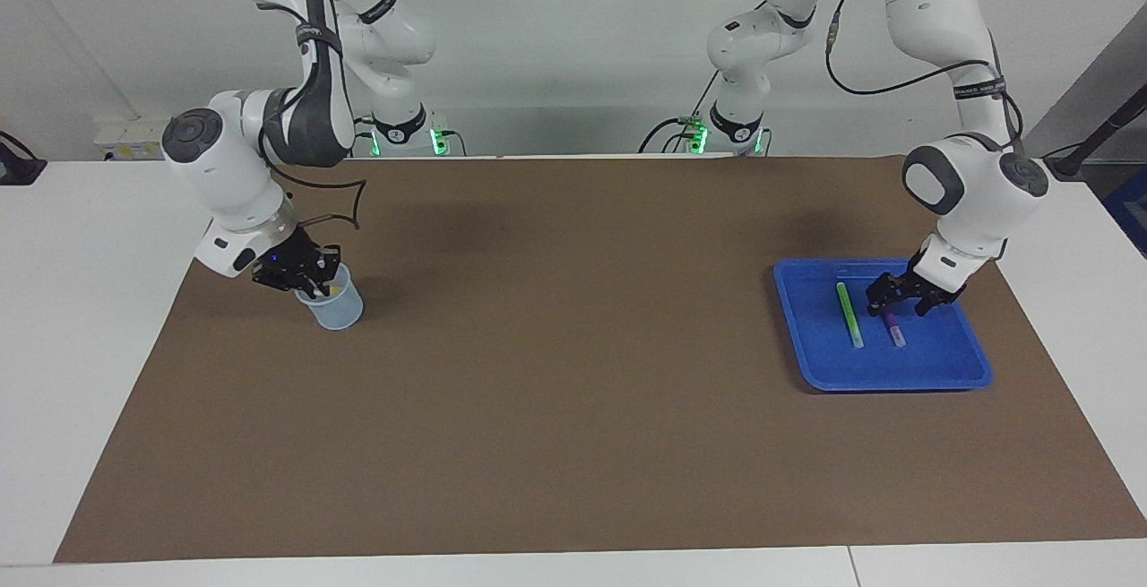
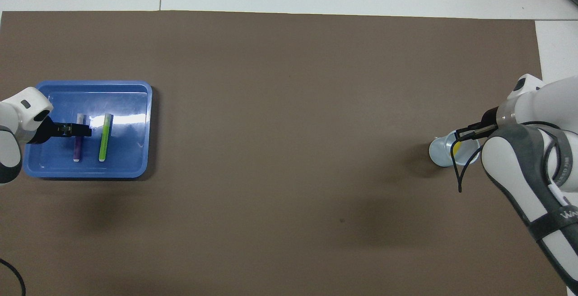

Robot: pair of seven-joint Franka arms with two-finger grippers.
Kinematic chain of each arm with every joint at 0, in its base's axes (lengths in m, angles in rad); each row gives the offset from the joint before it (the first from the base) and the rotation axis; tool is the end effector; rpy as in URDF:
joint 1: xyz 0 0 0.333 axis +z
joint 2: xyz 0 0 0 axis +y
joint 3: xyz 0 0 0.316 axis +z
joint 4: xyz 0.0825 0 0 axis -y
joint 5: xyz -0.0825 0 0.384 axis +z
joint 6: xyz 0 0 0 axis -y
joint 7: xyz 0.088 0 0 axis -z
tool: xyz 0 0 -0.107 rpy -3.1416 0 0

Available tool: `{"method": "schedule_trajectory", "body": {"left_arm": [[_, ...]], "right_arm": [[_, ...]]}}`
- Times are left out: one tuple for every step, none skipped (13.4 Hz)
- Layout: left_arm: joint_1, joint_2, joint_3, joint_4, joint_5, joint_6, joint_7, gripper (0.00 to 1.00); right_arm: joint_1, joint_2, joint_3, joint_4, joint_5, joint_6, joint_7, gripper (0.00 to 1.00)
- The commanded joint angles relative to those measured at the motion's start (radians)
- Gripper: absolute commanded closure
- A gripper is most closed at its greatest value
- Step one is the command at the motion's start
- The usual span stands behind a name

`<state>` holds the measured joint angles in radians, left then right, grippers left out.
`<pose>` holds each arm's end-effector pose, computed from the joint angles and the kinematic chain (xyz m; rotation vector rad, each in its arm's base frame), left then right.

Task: Right arm passes pens to left for tray arrangement
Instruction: 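Place the purple pen in the tray with the left gripper and release, then grasp the yellow pen in the white cup with the right gripper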

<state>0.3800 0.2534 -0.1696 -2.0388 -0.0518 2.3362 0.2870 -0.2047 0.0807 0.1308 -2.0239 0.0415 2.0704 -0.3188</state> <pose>0.5810 0.1261 0.3257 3.0731 -0.0542 0.1004 0.5631 -0.0406 0.4075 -3.0697 -0.3455 0.0369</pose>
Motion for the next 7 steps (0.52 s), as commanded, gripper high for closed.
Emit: {"method": "schedule_trajectory", "body": {"left_arm": [[-0.044,-0.052,-0.002,0.061,0.009,-0.125,-0.136,0.00],[-0.061,-0.071,-0.004,0.066,0.007,-0.144,-0.200,0.00],[-0.081,-0.089,-0.005,0.068,-0.020,-0.155,-0.286,0.00],[-0.111,-0.112,-0.004,0.068,-0.075,-0.156,-0.367,0.00],[-0.137,-0.135,-0.004,0.068,-0.123,-0.156,-0.459,0.00],[-0.163,-0.150,-0.005,0.068,-0.144,-0.155,-0.568,0.00],[-0.202,-0.160,-0.005,0.080,-0.157,-0.152,-0.698,0.00]], "right_arm": [[-0.016,-0.013,0.012,0.103,0.003,-0.120,0.004,1.00],[-0.012,-0.021,0.012,0.134,0.000,-0.147,0.001,1.00],[-0.004,-0.022,0.012,0.170,-0.006,-0.176,0.001,1.00],[-0.001,-0.021,0.013,0.204,-0.009,-0.200,0.001,1.00],[0.001,-0.019,0.018,0.229,-0.011,-0.207,0.001,1.00],[0.002,-0.016,0.021,0.258,-0.012,-0.207,0.001,1.00],[0.013,-0.015,0.023,0.277,-0.012,-0.207,0.003,1.00]]}}
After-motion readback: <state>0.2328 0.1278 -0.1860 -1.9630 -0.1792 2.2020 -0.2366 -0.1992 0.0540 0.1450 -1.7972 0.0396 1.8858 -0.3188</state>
